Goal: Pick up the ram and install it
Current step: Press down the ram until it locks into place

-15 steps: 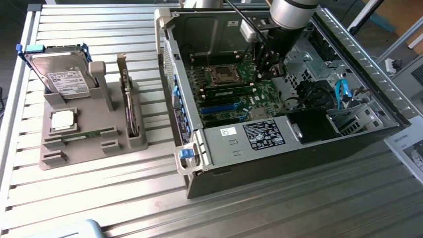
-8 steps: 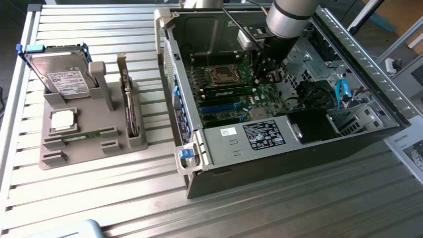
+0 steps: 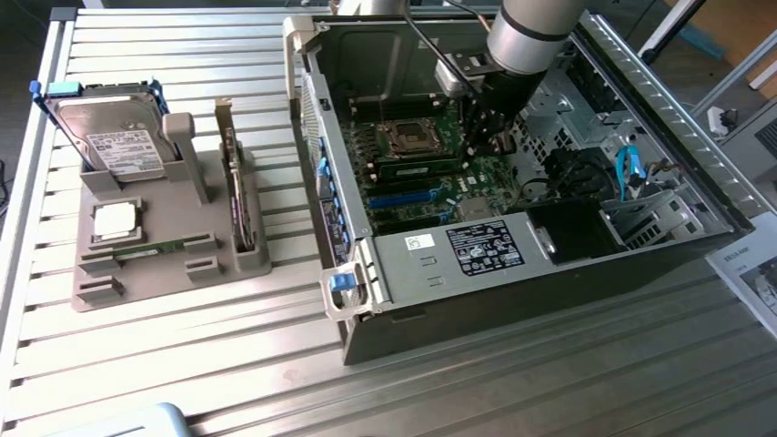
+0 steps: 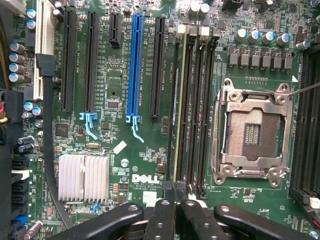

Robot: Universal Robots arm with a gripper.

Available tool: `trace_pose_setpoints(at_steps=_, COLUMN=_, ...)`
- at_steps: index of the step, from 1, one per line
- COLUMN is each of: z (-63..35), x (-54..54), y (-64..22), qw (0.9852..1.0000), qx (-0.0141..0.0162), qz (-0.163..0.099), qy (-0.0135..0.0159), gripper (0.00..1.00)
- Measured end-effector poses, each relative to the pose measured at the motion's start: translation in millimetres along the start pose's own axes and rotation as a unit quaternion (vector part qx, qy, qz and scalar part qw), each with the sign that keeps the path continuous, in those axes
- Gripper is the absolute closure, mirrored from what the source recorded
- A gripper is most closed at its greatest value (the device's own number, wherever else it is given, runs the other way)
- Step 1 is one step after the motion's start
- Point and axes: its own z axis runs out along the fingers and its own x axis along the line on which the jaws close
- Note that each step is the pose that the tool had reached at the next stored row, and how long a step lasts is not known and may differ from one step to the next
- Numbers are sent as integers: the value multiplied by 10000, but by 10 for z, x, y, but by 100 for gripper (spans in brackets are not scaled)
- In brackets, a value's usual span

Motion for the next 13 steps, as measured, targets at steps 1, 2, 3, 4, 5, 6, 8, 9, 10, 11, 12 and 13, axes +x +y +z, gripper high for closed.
trace_pose_setpoints(at_steps=1, z=-18, x=-1, y=0, qw=10000, qx=0, qz=0, qy=-1, gripper=90)
trace_pose_setpoints(at_steps=2, z=-13, x=0, y=0, qw=10000, qx=0, qz=0, qy=-1, gripper=90)
trace_pose_setpoints(at_steps=3, z=-3, x=0, y=0, qw=10000, qx=-3, qz=0, qy=0, gripper=90)
trace_pose_setpoints(at_steps=4, z=12, x=0, y=1, qw=10000, qx=-7, qz=1, qy=-1, gripper=90)
trace_pose_setpoints(at_steps=5, z=36, x=1, y=1, qw=10000, qx=-13, qz=0, qy=-1, gripper=90)
trace_pose_setpoints(at_steps=6, z=52, x=2, y=1, qw=10000, qx=-19, qz=0, qy=3, gripper=90)
trace_pose_setpoints(at_steps=8, z=78, x=4, y=2, qw=10000, qx=-26, qz=1, qy=4, gripper=90)
trace_pose_setpoints(at_steps=9, z=81, x=3, y=2, qw=10000, qx=-26, qz=0, qy=2, gripper=90)
trace_pose_setpoints(at_steps=10, z=81, x=2, y=1, qw=10000, qx=-25, qz=1, qy=-1, gripper=90)
trace_pose_setpoints(at_steps=11, z=67, x=0, y=0, qw=10000, qx=-22, qz=0, qy=-6, gripper=90)
trace_pose_setpoints(at_steps=12, z=41, x=-2, y=-1, qw=10000, qx=-19, qz=0, qy=-12, gripper=90)
trace_pose_setpoints(at_steps=13, z=11, x=0, y=0, qw=10000, qx=-23, qz=1, qy=-4, gripper=90)
